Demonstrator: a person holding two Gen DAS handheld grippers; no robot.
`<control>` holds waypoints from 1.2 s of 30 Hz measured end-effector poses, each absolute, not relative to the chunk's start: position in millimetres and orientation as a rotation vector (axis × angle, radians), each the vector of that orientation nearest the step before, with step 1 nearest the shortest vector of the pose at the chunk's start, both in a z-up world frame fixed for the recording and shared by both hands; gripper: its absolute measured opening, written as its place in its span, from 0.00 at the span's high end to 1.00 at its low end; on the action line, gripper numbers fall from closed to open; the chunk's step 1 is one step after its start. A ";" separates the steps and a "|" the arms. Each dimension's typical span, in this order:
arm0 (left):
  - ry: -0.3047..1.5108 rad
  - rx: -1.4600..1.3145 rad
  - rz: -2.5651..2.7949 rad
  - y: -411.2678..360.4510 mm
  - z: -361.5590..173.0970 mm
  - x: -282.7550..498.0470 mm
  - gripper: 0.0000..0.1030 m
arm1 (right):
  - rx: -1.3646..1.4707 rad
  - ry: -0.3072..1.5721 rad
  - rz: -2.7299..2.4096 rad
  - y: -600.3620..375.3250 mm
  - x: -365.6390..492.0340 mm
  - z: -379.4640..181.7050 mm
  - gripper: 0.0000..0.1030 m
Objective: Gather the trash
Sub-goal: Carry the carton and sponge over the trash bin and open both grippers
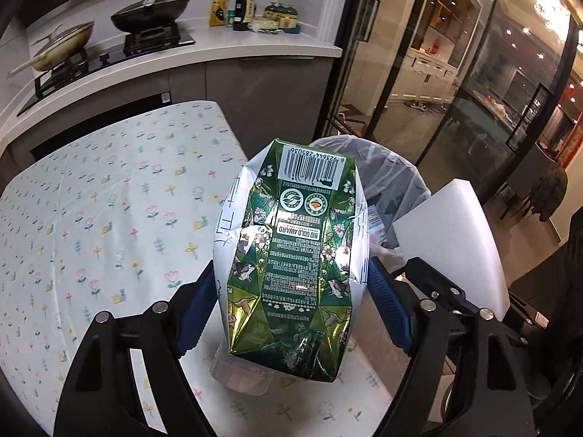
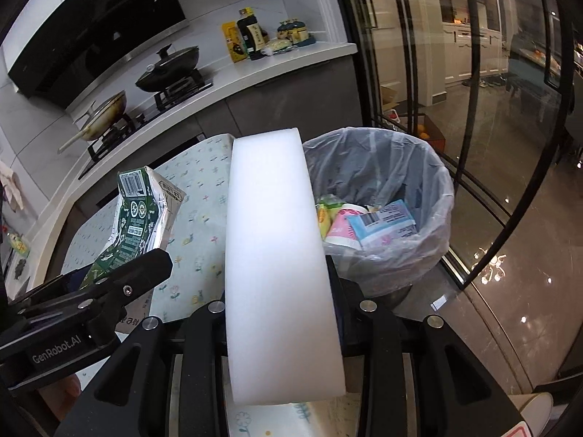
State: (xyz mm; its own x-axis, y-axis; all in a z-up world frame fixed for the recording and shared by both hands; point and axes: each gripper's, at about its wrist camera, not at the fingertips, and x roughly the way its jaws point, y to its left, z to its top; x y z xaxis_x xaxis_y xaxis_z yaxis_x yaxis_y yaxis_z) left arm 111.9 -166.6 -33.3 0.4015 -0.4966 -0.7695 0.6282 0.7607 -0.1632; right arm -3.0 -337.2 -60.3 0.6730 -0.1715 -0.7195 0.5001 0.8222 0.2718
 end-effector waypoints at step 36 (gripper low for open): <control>0.922 0.252 -0.747 -305.5 -61.8 167.5 0.17 | 0.570 0.758 -0.536 -448.1 33.4 -104.1 0.70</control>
State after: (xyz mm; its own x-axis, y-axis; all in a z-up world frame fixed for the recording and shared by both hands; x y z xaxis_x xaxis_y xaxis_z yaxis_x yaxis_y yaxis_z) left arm 167.5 -305.5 -61.8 0.3777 -0.4744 -0.7951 0.6794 0.7255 -0.1101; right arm 33.4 -448.1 -104.1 0.6096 -0.2406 -0.7553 0.6320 0.7226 0.2799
